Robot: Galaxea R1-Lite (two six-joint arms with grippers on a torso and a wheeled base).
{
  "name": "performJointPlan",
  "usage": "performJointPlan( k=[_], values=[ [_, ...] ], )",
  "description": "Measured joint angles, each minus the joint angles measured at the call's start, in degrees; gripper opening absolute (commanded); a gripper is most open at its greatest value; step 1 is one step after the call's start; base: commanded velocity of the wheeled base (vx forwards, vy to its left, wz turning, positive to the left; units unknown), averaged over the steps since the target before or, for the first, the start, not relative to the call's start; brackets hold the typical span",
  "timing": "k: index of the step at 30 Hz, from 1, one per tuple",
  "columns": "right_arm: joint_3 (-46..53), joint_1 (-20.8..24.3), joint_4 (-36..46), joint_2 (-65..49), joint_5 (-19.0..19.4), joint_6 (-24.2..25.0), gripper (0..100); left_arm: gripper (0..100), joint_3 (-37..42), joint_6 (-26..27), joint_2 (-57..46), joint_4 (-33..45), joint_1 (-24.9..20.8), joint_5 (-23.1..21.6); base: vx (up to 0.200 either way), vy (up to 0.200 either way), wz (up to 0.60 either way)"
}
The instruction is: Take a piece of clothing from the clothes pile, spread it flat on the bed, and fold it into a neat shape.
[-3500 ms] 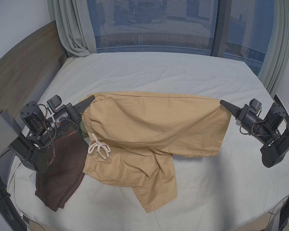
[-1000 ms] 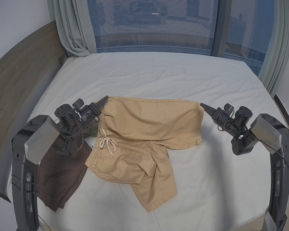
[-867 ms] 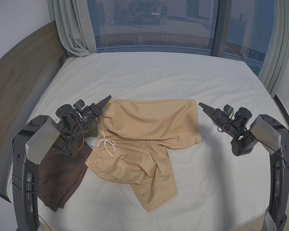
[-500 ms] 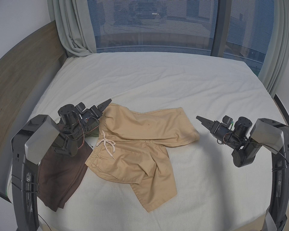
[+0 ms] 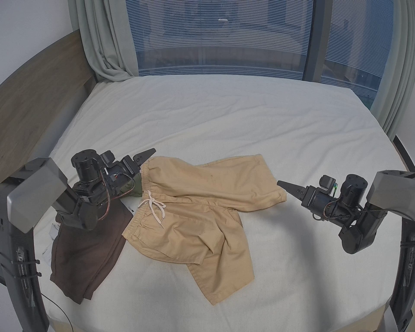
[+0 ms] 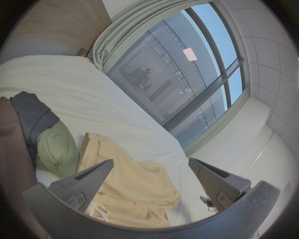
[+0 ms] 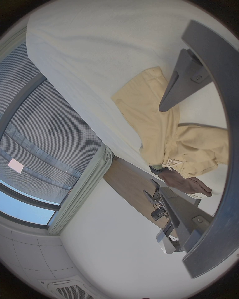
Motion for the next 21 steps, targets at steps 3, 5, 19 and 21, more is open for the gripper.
performJointPlan(
  k=[3,5,19,21],
  values=[
    [1.8,0.9,0.0,-1.5,0.0,-0.2,100,100,4.5,0.2,-3.4,-0.2,0.4,-1.8,0.000,0.000,0.00],
    [3.0,1.5,-0.1,-2.5,0.0,-0.4,100,100,7.2,0.3,-5.6,-0.4,0.8,-3.2,0.000,0.000,0.00],
    [7.3,4.3,-0.1,-4.6,-1.4,-5.0,100,100,18.6,3.7,-13.0,-3.9,3.8,-9.0,0.000,0.000,0.00],
    [7.3,4.3,-0.1,-4.6,-1.4,-5.0,100,100,19.0,4.4,-13.2,-3.9,3.9,-9.0,0.000,0.000,0.00]
  ],
)
